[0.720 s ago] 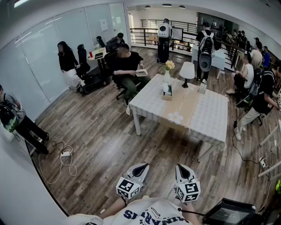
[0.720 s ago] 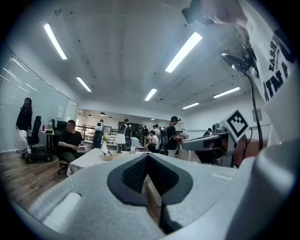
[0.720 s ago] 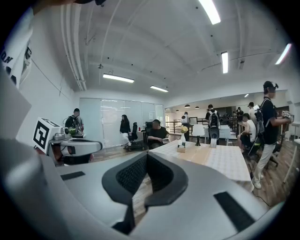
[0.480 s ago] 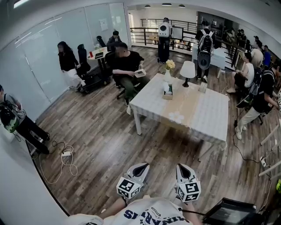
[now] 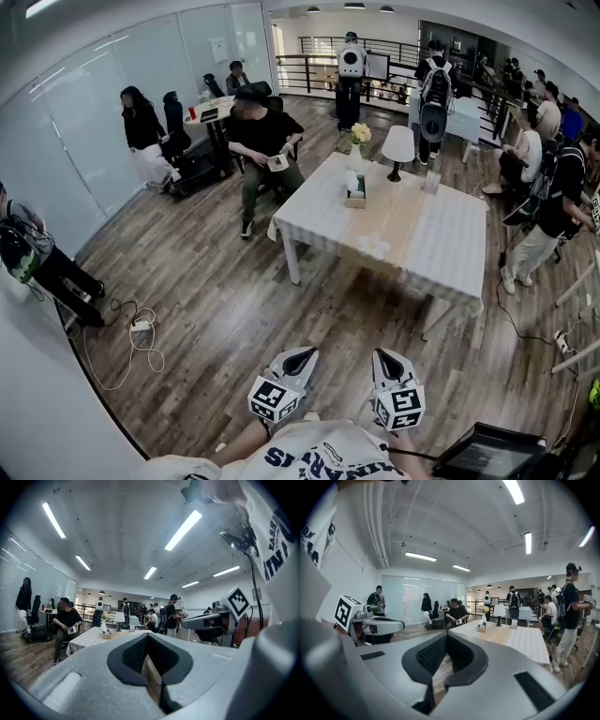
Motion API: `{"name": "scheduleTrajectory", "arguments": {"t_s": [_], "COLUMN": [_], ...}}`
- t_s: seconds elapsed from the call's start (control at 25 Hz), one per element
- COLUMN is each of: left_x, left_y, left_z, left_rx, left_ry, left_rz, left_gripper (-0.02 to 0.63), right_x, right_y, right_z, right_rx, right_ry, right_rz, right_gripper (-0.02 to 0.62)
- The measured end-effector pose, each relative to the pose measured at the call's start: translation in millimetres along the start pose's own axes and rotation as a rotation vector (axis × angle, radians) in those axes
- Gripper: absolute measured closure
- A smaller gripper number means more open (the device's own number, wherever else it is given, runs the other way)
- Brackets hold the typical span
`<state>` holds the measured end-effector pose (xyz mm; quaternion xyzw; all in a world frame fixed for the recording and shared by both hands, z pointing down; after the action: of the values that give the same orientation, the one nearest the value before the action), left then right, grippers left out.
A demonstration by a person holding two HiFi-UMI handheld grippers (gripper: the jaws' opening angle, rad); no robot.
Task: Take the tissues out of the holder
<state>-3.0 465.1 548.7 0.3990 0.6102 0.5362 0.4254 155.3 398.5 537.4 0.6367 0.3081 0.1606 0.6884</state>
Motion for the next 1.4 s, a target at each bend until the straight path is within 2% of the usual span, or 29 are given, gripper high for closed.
{"name": "scheduleTrajectory", "arguments": {"t_s": [0.28, 0.44, 0.6, 0.76, 1.0, 1.4], "left_x": [-16.0, -31.4, -41.7, -55.0, -74.1, -119.2], "left_y": [4.5, 14.9, 16.3, 16.3, 11.0, 19.0], "left_z": [25.2, 47.5, 77.3, 88.2, 80.9, 26.4], "left_rx": [-0.003, 0.009, 0.016, 0.01, 0.003, 0.024], "left_ry": [0.002, 0.011, 0.055, 0.08, 0.073, 0.077], "left_rz": [-0.012, -0.017, -0.036, -0.045, -0.034, -0.043], "left_gripper": [0.606, 0.606, 0.606, 0.606, 0.606, 0.606], "right_x": [15.7, 25.2, 35.7, 38.2, 29.2, -25.6], "right_y": [10.4, 21.1, 30.9, 37.3, 39.1, 30.7], "right_z": [22.6, 49.4, 72.9, 88.6, 107.6, 124.5], "right_rx": [-0.01, -0.009, -0.044, -0.055, -0.065, -0.038], "right_ry": [-0.006, 0.042, 0.071, 0.08, 0.098, 0.097], "right_rz": [-0.01, 0.007, -0.012, -0.018, -0.014, -0.043], "right_gripper": [0.586, 0.586, 0.588, 0.586, 0.588, 0.588]}}
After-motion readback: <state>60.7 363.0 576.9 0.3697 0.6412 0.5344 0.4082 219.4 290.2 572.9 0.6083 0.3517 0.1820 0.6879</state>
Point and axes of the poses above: the fingertips, and each gripper's own axes: x backward along the fingers, z to its right, y out of its underside, the point moved 3 cm from there along x, backward along the fingers, and after that the axes turned 1 degree about x, right-handed, at the moved point
